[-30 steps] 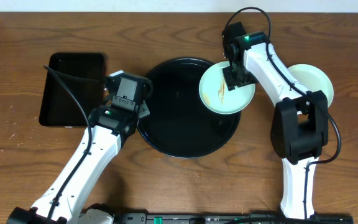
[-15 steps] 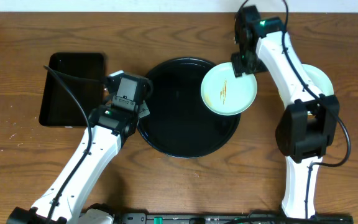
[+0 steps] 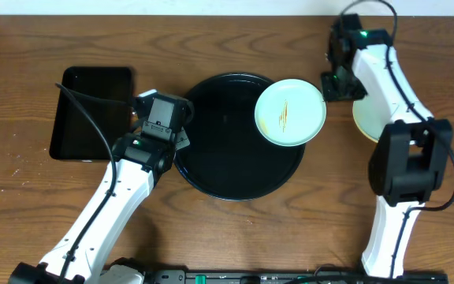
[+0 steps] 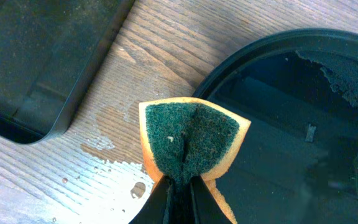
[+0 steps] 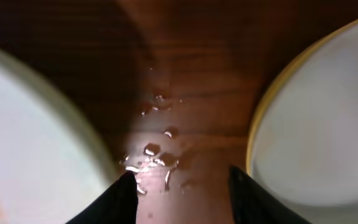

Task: Clean dirty plates on tray and stack at the side

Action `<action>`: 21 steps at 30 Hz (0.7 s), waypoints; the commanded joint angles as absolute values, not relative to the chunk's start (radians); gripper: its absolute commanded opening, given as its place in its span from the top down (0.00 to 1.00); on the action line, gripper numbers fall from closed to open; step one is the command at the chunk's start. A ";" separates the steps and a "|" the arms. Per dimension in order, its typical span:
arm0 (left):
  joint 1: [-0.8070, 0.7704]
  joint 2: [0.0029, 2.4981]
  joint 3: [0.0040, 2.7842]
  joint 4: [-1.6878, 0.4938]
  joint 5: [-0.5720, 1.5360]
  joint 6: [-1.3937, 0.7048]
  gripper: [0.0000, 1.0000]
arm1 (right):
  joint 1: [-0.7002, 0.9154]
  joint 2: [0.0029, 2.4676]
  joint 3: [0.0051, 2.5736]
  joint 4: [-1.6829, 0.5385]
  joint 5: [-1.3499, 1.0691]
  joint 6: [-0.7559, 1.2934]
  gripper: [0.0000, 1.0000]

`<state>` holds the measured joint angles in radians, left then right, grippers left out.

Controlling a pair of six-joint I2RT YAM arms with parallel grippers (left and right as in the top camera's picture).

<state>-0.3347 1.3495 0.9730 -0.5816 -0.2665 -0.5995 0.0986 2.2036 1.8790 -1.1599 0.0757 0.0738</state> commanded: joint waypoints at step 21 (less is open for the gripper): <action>-0.330 1.353 0.968 -0.579 -0.269 -0.604 0.92 | 0.079 2.184 1.988 -1.272 -0.058 0.051 0.44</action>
<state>-0.3347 1.3499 0.9730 -0.5789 -0.2665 -0.5995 0.0822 2.2036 1.9381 -1.2537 -0.0624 0.0441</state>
